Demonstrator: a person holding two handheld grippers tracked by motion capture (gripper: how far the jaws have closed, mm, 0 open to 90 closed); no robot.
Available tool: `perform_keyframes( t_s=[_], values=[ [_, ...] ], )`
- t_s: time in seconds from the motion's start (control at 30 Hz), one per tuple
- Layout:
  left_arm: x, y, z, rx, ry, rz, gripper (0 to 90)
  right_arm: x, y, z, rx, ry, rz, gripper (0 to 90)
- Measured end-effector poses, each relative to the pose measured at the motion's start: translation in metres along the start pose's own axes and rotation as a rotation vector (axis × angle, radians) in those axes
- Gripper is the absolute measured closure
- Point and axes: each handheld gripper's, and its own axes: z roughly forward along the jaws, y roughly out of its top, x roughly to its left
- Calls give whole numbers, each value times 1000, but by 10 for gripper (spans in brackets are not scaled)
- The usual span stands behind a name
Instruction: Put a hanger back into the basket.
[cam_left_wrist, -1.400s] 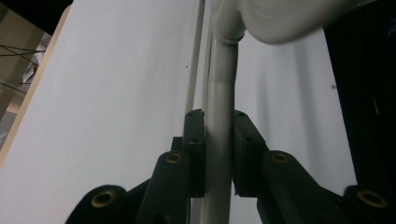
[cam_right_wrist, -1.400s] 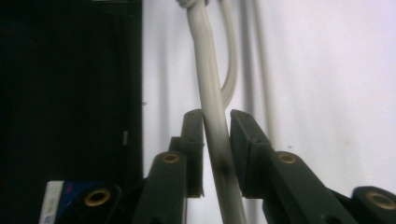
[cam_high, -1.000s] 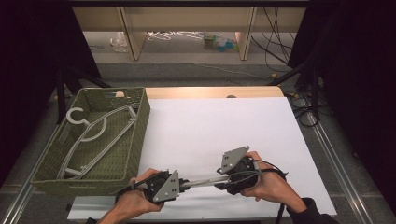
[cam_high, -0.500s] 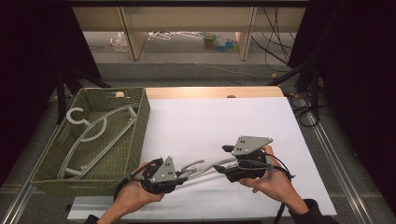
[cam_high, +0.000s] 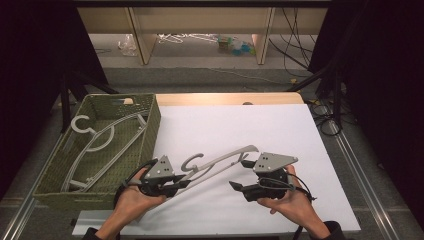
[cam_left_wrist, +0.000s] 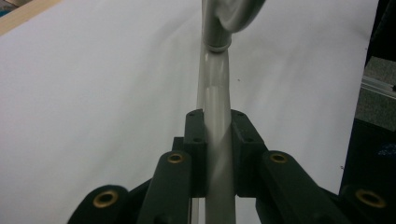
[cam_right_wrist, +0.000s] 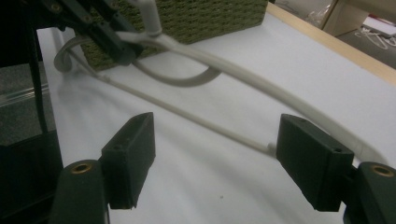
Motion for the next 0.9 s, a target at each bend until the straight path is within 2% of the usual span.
perform_keyframes(
  t_s=[0.03,0.1,0.13,0.17,0.2,0.23,0.27,0.37,0.4,0.43,0.53,0.67,0.8,0.87,0.9],
  values=[
    [0,0,0,-13,2,-23,788,0,-1,-1,4,-1,-1,290],
    [2,2,-4,-10,10,3,788,1,-4,0,11,2,11,266],
    [2,5,-6,-12,17,5,788,1,-6,1,4,-12,1,261],
    [3,7,-9,-17,20,7,788,2,-7,1,8,-2,14,262],
    [2,9,-10,-38,29,-10,788,2,-9,1,10,1,25,261],
    [4,11,-13,-31,34,8,788,2,-10,2,6,0,28,260],
    [4,13,-14,-53,35,-4,788,2,-11,2,10,-4,21,260],
    [8,18,-21,-58,36,-2,788,2,-15,4,7,-3,31,251],
    [7,20,-22,-81,35,-26,788,2,-16,6,4,-7,31,251],
    [8,21,-23,-90,34,-29,788,2,-17,6,12,0,39,251],
    [9,26,-26,-90,44,-29,789,2,-19,8,16,-2,42,250],
    [10,35,-29,-107,25,-49,788,3,-21,9,24,1,43,250],
    [9,47,-36,-108,-1,-47,789,4,-22,8,23,11,38,250],
    [9,50,-40,-129,-18,-69,788,3,-23,7,22,8,40,249],
    [9,50,-42,-148,-41,-88,788,3,-23,7,25,8,44,249]
  ],
)
